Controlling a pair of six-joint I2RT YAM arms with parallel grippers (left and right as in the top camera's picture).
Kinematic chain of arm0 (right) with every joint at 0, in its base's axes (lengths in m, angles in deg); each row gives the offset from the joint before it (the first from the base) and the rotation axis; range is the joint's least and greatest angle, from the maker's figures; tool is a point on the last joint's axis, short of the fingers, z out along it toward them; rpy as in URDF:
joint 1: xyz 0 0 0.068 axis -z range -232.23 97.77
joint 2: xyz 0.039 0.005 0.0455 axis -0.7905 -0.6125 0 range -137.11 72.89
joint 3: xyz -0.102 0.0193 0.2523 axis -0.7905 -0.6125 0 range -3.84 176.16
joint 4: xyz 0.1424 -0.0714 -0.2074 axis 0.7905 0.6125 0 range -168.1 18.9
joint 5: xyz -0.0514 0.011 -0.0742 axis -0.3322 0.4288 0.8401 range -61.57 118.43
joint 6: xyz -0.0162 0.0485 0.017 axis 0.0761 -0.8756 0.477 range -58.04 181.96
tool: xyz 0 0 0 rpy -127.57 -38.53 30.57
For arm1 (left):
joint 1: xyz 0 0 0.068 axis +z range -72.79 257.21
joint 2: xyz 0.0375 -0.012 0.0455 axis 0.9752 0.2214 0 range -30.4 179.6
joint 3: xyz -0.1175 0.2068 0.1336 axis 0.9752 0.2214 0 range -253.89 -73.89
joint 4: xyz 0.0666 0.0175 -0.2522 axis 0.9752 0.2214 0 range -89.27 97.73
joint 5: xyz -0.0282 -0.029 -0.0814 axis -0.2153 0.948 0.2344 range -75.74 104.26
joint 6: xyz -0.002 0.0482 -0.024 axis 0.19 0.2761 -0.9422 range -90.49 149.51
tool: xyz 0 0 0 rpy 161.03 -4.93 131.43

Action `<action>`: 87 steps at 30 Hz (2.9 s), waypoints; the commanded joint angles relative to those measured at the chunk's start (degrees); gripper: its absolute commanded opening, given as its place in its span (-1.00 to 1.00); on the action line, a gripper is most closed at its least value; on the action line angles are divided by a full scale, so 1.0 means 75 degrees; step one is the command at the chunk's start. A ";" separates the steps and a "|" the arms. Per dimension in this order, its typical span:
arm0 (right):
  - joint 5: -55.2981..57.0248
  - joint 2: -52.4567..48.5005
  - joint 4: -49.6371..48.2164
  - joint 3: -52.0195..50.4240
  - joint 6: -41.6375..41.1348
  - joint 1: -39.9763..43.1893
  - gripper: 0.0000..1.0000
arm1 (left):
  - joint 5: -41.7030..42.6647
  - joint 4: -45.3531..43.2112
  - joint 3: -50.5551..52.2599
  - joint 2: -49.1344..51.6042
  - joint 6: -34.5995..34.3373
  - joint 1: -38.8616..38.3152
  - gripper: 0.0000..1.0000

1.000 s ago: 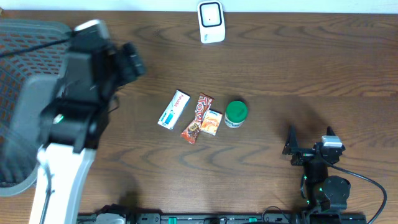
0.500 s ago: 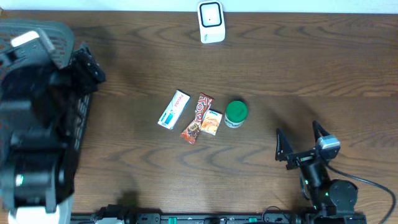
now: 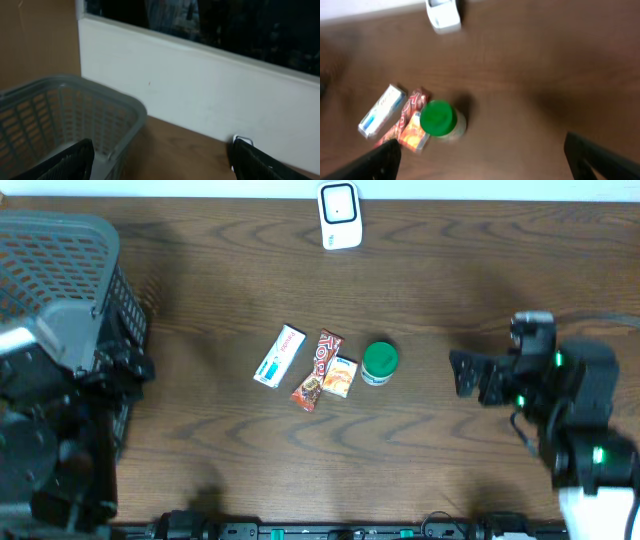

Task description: Scan the item barcode

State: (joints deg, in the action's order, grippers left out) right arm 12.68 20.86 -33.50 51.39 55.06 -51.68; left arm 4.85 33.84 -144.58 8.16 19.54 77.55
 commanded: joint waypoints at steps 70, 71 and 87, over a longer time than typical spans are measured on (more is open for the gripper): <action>0.1183 -0.7321 0.0530 0.2445 -1.0593 -0.3617 0.03 | -0.0187 0.2538 0.3427 -0.2999 -0.1999 0.0038 0.75; 0.1224 -0.7321 0.0548 0.2445 -1.0343 -0.3617 -0.03 | -0.0187 0.2559 0.3427 -0.2999 -0.1999 0.0038 0.75; 0.1300 -0.7291 0.1241 0.2742 -0.2926 -0.3529 0.04 | -0.0187 0.2760 0.3427 -0.2999 -0.1999 0.0038 0.75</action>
State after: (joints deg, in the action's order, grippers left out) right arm 21.14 -33.87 -25.35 70.25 16.37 -78.30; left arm 4.18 54.38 -118.60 -14.06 5.24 77.55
